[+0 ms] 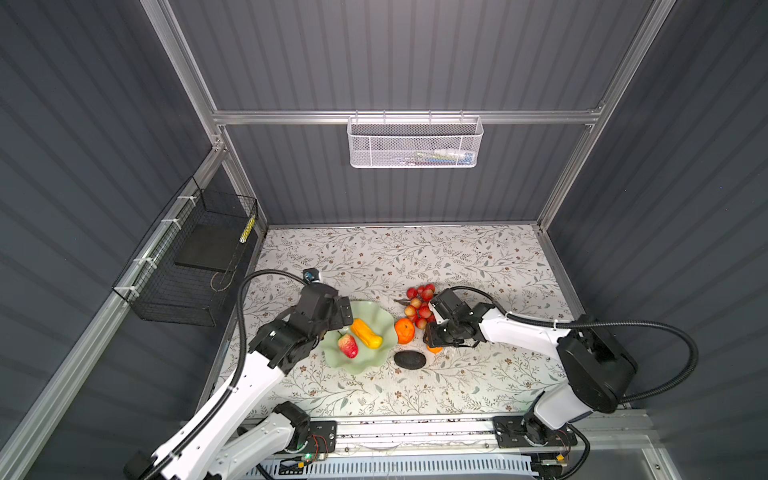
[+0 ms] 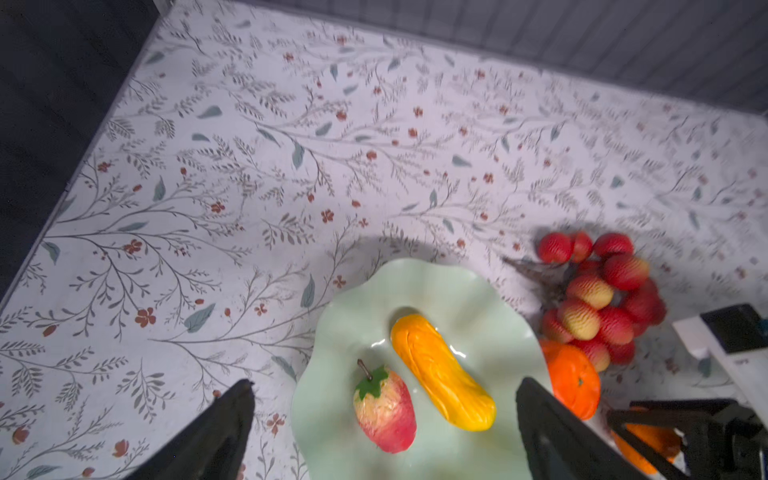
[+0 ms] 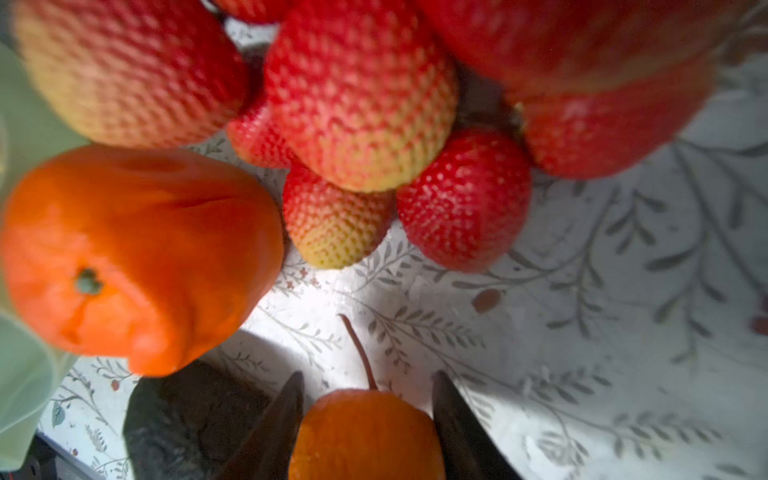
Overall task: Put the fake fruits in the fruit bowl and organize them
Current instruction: 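Grasp the small tangerine with the right gripper and drop it into the bowl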
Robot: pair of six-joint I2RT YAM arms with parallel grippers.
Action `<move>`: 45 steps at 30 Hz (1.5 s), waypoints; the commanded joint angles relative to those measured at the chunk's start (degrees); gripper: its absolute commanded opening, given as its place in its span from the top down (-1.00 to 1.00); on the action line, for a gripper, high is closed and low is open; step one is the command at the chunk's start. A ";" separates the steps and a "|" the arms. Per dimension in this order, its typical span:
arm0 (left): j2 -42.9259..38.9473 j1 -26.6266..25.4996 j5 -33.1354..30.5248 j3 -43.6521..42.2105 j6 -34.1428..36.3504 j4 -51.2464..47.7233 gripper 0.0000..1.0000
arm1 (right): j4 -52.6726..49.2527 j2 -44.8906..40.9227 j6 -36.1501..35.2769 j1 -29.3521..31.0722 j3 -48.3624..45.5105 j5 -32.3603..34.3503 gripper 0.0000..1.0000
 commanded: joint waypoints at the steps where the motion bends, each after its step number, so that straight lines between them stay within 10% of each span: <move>1: -4.48 -0.10 -5.99 -3.97 -1.79 4.23 -0.99 | -4.14 -6.85 -1.38 0.26 1.87 2.99 0.17; 28: -20.75 -0.08 -11.86 -10.59 -6.78 -0.31 -0.99 | -5.33 27.84 -12.11 12.09 42.82 1.38 0.08; 37: -20.76 -0.06 -11.69 -9.55 -5.54 -0.57 -0.99 | -6.85 32.21 -12.35 12.30 46.05 2.81 -0.40; 45: -17.62 -0.08 -1.73 -8.31 2.33 5.00 -0.95 | -3.58 18.80 -13.34 10.95 42.82 5.13 -0.77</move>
